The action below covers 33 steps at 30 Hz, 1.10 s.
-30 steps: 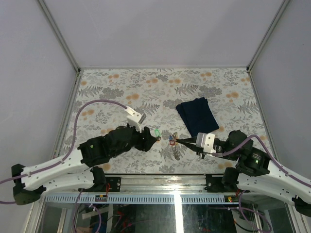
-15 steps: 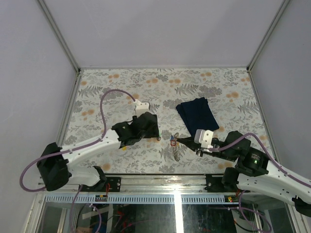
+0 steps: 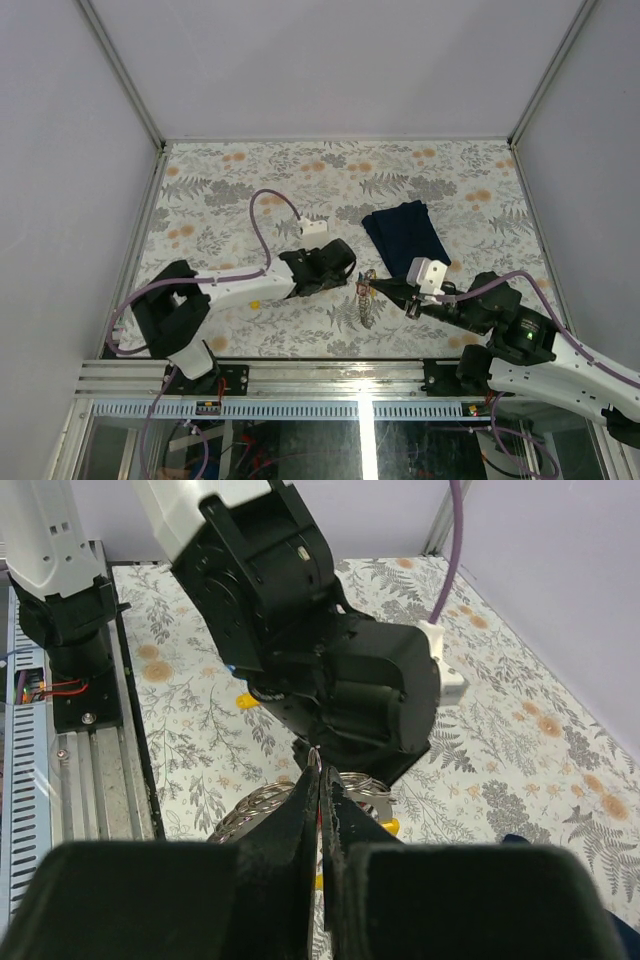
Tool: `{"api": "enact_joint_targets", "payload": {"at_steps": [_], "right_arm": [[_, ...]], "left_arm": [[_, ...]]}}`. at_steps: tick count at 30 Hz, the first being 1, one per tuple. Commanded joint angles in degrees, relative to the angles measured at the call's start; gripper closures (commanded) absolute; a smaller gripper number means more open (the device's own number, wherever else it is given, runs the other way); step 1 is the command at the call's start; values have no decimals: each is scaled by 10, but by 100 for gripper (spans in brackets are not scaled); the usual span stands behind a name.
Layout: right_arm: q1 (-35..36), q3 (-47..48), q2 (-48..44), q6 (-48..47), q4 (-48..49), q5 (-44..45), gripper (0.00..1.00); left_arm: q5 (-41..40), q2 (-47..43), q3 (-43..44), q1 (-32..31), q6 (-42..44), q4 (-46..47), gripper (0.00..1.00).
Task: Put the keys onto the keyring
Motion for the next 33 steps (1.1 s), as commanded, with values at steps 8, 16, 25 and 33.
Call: {"api": "enact_joint_targets", "payload": {"at_steps": [8,16,25,33], "right_arm": [[3,5,-20,12,50,10,100],[3,3,-14,15,55,4,100],[4,0,-16,17,56,0,100],[3,-3,-16,17,57,-4,100]], "left_arm": [[-51,77,52,-7,-37,25,62],[-63,82,49,-6,-37,10,62],[-66,94,40,-6,-40,7,63],[-71,106,38,-6,-42,6,66]]}}
